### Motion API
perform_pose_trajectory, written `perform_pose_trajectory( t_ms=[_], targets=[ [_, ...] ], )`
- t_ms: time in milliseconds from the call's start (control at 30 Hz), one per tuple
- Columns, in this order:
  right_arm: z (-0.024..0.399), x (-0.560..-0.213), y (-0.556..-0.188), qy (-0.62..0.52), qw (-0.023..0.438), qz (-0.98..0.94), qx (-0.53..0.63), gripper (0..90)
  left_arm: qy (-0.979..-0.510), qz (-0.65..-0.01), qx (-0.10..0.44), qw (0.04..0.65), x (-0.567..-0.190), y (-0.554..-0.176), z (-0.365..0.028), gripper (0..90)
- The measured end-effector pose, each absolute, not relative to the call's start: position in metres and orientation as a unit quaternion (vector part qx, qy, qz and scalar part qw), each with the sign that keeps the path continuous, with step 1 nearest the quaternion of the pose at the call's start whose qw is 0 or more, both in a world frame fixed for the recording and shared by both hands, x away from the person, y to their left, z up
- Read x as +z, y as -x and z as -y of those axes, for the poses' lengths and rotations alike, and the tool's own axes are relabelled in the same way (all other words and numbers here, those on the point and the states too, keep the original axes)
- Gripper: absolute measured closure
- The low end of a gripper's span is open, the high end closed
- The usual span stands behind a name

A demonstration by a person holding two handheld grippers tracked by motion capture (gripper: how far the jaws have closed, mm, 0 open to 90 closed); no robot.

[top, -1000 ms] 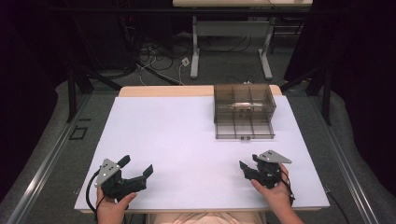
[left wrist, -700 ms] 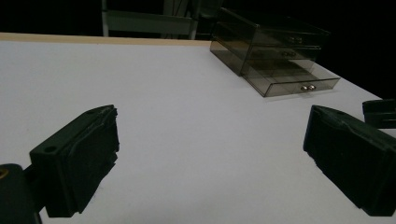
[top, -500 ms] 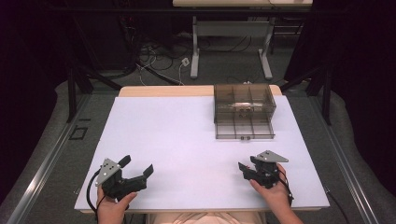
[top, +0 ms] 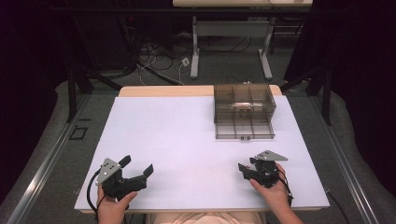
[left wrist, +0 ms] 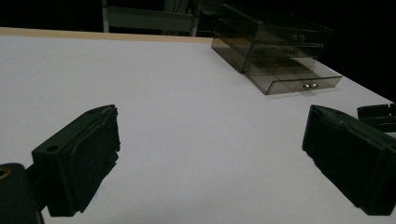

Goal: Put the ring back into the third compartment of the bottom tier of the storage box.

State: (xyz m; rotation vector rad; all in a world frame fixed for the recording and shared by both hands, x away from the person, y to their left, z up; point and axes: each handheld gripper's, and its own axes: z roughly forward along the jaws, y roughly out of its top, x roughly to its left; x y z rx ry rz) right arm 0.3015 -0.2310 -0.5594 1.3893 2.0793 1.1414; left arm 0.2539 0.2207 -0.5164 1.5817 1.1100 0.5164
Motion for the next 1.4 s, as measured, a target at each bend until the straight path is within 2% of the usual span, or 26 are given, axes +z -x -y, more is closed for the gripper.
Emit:
perform_pose_trajectory(
  t_ms=[800, 1267, 1400],
  targets=[
    [0.2268, -0.5664, -0.3018, -0.490, 0.193, -0.755, 0.392, 48.0, -0.667, -0.466, 0.218, 0.539, -0.5164, -0.2537, -0.2208, 5.3],
    [0.2254, -0.5675, -0.3012, -0.487, 0.204, -0.758, 0.383, 55.3, -0.670, -0.466, 0.215, 0.536, -0.5168, -0.2542, -0.2207, 5.4],
    [0.2247, -0.5677, -0.3007, -0.486, 0.204, -0.759, 0.383, 60.2, -0.669, -0.465, 0.216, 0.537, -0.5167, -0.2541, -0.2203, 5.4]
  ],
)
